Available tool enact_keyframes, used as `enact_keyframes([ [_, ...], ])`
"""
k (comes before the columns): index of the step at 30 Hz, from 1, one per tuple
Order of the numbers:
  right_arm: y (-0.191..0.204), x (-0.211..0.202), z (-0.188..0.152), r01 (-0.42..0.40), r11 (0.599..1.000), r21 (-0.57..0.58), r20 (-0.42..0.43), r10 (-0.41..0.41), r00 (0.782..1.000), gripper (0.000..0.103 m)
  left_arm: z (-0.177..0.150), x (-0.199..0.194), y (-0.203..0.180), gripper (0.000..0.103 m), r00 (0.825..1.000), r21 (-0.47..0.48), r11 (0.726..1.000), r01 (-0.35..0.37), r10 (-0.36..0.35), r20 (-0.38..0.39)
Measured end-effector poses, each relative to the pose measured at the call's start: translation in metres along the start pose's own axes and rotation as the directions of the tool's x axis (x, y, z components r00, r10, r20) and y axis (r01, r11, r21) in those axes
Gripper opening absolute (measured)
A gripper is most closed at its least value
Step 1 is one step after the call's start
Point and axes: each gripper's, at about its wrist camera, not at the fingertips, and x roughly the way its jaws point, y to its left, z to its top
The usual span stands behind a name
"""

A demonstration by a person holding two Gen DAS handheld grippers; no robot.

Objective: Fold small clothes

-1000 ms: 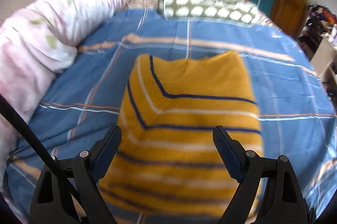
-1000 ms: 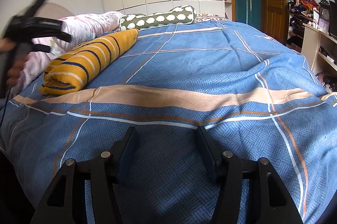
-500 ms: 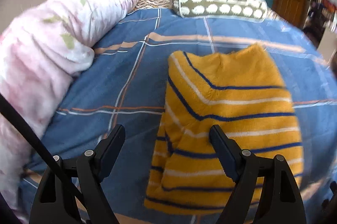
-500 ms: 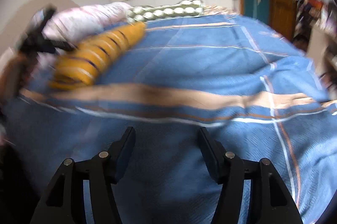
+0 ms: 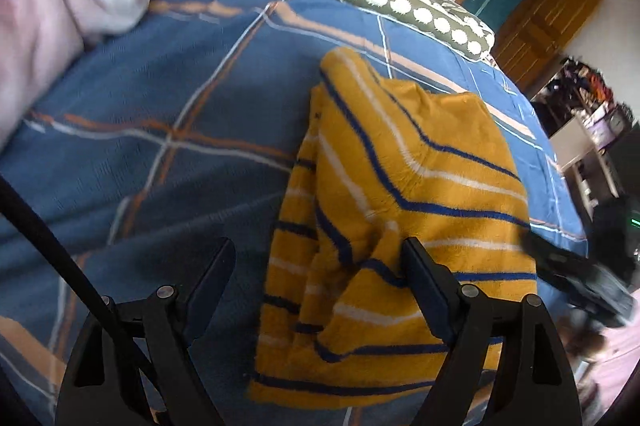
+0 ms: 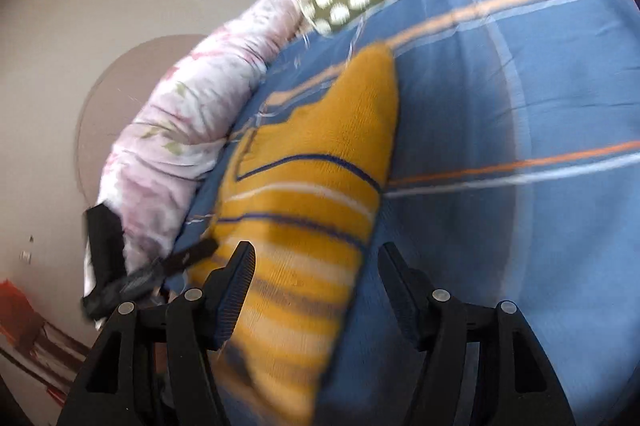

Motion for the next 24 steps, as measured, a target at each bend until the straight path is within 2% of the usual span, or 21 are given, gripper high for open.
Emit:
enact_keyframes([
  [1, -0.005, 0.017, 0.002, -0.025, 0.998, 0.051, -0.023, 0.026, 0.999, 0.057, -0.001, 0.001, 0.001, 0.085, 1.0, -0.009, 1.0, 0.011, -0.011, -0.005],
  [2, -0.008, 0.022, 0.002, -0.044, 0.995, 0.09, -0.019, 0.046, 0.999, 0.051, -0.003, 0.004, 0.002, 0.084, 1.0, 0.0, 1.0, 0.005, -0.005, -0.003],
  [3, -0.009, 0.023, 0.004, -0.071, 0.989, 0.128, -0.01, 0.073, 0.997, 0.043, -0.004, 0.005, 0.001, 0.08, 1.0, -0.006, 1.0, 0.021, -0.021, -0.013],
  [4, -0.009, 0.019, 0.005, -0.098, 0.984, 0.15, -0.002, 0.099, 0.995, 0.037, -0.005, 0.006, -0.003, 0.072, 0.999, -0.008, 0.999, 0.039, -0.04, -0.02],
  [6, -0.002, 0.001, 0.009, -0.14, 0.98, 0.141, 0.027, 0.138, 0.99, 0.034, -0.007, 0.005, -0.018, 0.065, 0.995, -0.002, 0.996, 0.088, -0.088, -0.036],
  [10, 0.01, -0.051, 0.017, -0.15, 0.985, 0.079, 0.123, 0.14, 0.982, 0.033, -0.013, 0.0, -0.068, 0.06, 0.99, 0.098, 0.986, 0.137, -0.134, -0.029],
  [11, 0.009, -0.066, 0.017, -0.136, 0.988, 0.071, 0.151, 0.124, 0.981, 0.033, -0.016, 0.001, -0.083, 0.06, 0.992, 0.127, 0.984, 0.123, -0.121, -0.025],
  [12, 0.009, -0.077, 0.016, -0.093, 0.994, 0.055, 0.165, 0.083, 0.983, 0.035, -0.017, 0.003, -0.089, 0.06, 0.995, 0.139, 0.985, 0.1, -0.098, -0.024],
  [13, 0.007, -0.083, 0.015, -0.01, 0.999, 0.039, 0.171, 0.004, 0.985, 0.039, -0.019, 0.012, -0.097, 0.06, 0.999, 0.153, 0.987, 0.047, -0.043, -0.031],
  [15, -0.005, -0.076, 0.011, 0.112, 0.993, 0.037, 0.117, -0.116, 0.986, 0.045, -0.023, 0.029, -0.098, 0.062, 0.997, 0.14, 0.99, -0.025, 0.034, -0.063],
  [16, -0.017, -0.067, 0.005, 0.185, 0.981, 0.056, 0.061, -0.188, 0.98, 0.046, -0.026, 0.033, -0.094, 0.064, 0.997, 0.122, 0.992, -0.02, 0.03, -0.077],
  [17, -0.025, -0.065, 0.001, 0.206, 0.976, 0.073, 0.039, -0.21, 0.977, 0.047, -0.03, 0.034, -0.088, 0.064, 0.996, 0.08, 0.997, 0.016, -0.009, -0.091],
  [20, -0.035, -0.088, -0.016, 0.136, 0.982, 0.13, 0.108, -0.15, 0.983, 0.049, -0.036, 0.021, -0.08, 0.064, 0.995, 0.033, 0.999, 0.019, -0.016, -0.094],
  [24, -0.012, -0.131, -0.039, 0.167, 0.984, 0.053, 0.213, -0.175, 0.961, 0.049, -0.055, -0.02, -0.08, 0.065, 1.0, 0.08, 0.997, -0.009, 0.011, -0.018],
])
